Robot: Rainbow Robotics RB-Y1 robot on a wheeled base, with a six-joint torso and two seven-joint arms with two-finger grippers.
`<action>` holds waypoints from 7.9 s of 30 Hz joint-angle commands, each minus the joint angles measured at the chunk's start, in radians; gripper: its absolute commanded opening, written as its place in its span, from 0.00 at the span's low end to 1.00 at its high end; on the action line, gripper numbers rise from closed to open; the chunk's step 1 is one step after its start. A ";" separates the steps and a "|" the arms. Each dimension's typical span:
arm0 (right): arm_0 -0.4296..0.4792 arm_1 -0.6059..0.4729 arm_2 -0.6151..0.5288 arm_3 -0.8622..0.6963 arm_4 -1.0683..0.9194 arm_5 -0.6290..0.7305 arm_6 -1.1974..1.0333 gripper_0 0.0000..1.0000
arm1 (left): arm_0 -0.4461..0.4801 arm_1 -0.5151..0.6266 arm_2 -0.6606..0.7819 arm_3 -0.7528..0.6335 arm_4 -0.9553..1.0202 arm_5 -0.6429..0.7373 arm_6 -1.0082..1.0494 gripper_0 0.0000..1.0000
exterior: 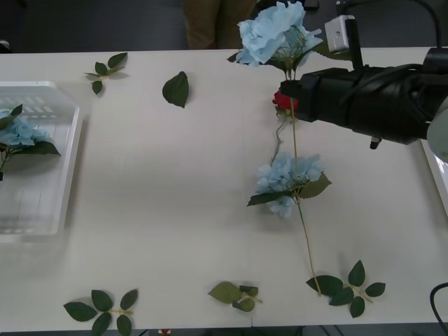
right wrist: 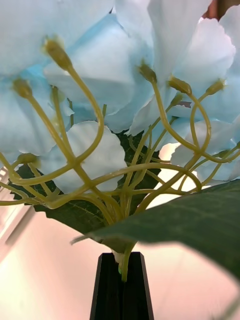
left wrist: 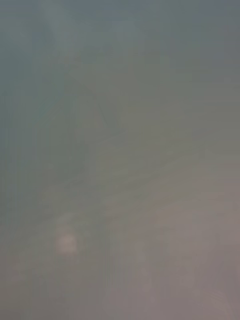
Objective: Place the red flowers into the right box and the blue flowers into the left box. If a person shows an open palm, hand one flower to the person first, then continue sorting.
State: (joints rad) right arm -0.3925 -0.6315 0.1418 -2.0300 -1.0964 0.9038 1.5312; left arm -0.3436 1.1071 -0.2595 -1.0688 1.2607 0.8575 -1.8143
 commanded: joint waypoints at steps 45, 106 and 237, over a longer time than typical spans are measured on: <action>-0.316 0.039 0.308 0.200 -0.362 -0.372 0.251 0.00 | -0.302 -0.245 0.069 -0.132 0.853 0.583 -0.891 1.00; -0.264 0.064 0.312 0.225 -0.662 -0.500 0.534 0.00 | -0.282 -0.627 -0.152 -0.298 1.200 0.120 -0.891 0.00; 0.087 -0.379 0.631 0.085 0.455 -0.298 -0.355 0.00 | -0.118 -0.239 0.809 -0.258 -0.603 1.042 -0.531 0.00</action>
State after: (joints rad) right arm -0.2944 -0.9094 0.8133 -1.8402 -0.5937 0.6174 1.1816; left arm -0.4970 0.8773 0.5651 -1.2833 0.6496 1.8818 -2.5132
